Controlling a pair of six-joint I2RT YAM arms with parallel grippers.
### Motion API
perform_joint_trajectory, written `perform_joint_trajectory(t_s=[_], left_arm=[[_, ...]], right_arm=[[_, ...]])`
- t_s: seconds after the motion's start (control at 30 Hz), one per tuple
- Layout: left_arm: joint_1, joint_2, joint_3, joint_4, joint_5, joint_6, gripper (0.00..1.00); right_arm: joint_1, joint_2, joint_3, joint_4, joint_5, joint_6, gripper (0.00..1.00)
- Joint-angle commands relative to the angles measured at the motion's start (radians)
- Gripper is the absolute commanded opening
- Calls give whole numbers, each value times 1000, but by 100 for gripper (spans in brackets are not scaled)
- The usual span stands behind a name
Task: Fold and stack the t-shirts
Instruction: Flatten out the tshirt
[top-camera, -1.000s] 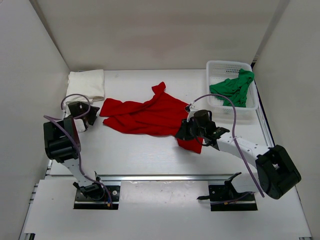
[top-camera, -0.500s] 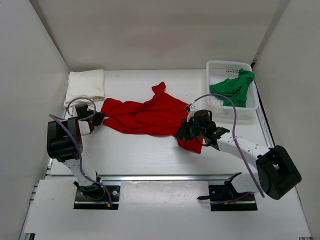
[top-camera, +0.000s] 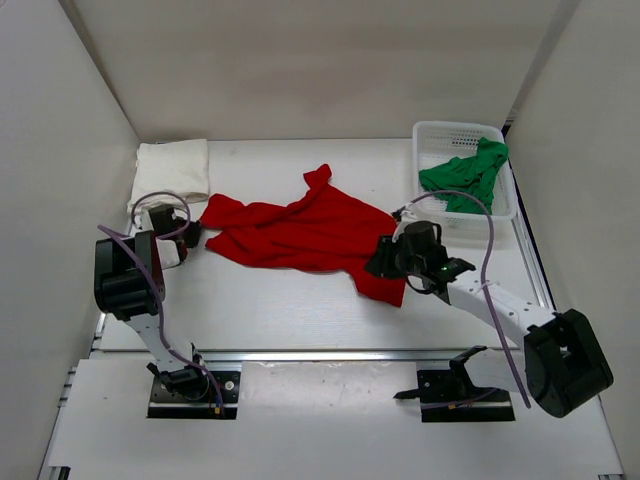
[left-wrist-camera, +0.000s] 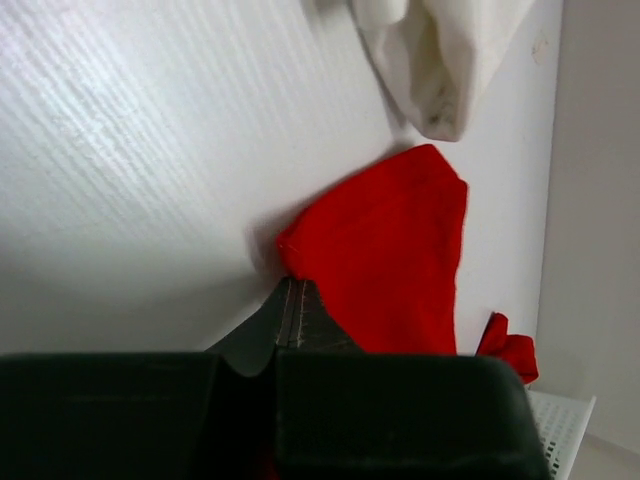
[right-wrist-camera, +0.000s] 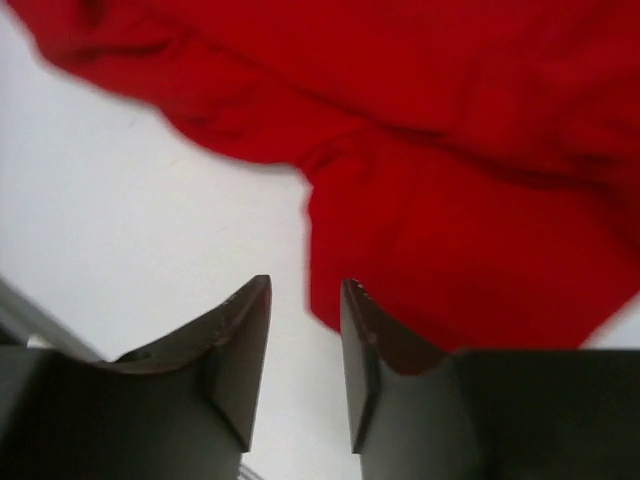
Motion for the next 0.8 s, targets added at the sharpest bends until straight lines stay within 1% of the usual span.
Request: perform_joint_trajectory(t_s=[0.0, 0.03, 0.1, 0.13, 0.17, 0.2, 0.23, 0.27, 0.3, 0.33, 0.37, 0.4, 0.47, 0.5, 0.53, 0.57, 0.6, 0.63, 0.67, 0.7, 0.73, 0.77], left_arm=[[-1, -87, 39, 10, -6, 42, 0], [-7, -113, 41, -2, -6, 50, 0], [-20, -165, 29, 4, -16, 62, 0], [-35, -197, 27, 7, -18, 54, 0], [-58, -227, 20, 8, -35, 65, 0], [-66, -236, 18, -8, -37, 59, 0], [-66, -260, 3, -7, -38, 63, 0], [-75, -282, -23, 5, -23, 47, 0], [-75, -294, -40, 13, -17, 27, 0], [-73, -322, -74, 16, 0, 28, 0], [-73, -354, -112, 24, 6, 12, 0], [-80, -369, -128, 19, 25, 7, 0], [-78, -443, -189, 13, 35, 4, 0], [-78, -461, -204, 10, 39, 10, 0], [-83, -501, -238, 2, 40, 2, 0], [-89, -536, -264, -1, 51, 5, 0], [-96, -572, -284, -11, 57, 13, 0], [-98, -589, -295, -24, 66, 19, 0], [-115, -618, -322, -30, 60, 27, 0], [-116, -648, -350, -38, 68, 30, 0], [-122, -662, -361, -44, 65, 37, 0], [-124, -688, -387, -51, 72, 45, 0]], right_arm=[[-93, -49, -5, -40, 107, 12, 36], [-108, -43, 1, -51, 121, 11, 37], [-177, -23, 21, -10, 91, 13, 38], [-185, 11, 53, 32, 63, 15, 36], [-193, 70, 131, 41, 42, 12, 35], [-168, 101, 171, 46, 39, -25, 34], [-165, 172, 248, 75, 54, -37, 35], [-155, 251, 283, 112, 46, -65, 35], [-150, 281, 366, 132, 40, -90, 33], [-154, 368, 455, 146, 28, -97, 34], [-165, 464, 503, 141, 20, -94, 34], [-173, 511, 614, 127, 3, -100, 36], [-168, 702, 861, 25, -1, -125, 41], [-167, 741, 915, 8, 11, -152, 44], [-164, 826, 1027, -36, 20, -169, 50], [-165, 924, 1166, -98, 9, -186, 54], [-164, 1018, 1242, -165, -1, -186, 57], [-162, 1060, 1387, -205, -1, -194, 59], [-162, 1164, 1549, -274, -10, -191, 61], [-159, 1277, 1640, -369, -23, -200, 61], [-154, 1344, 1842, -424, -14, -217, 61], [-151, 1461, 2049, -521, -21, -216, 63]])
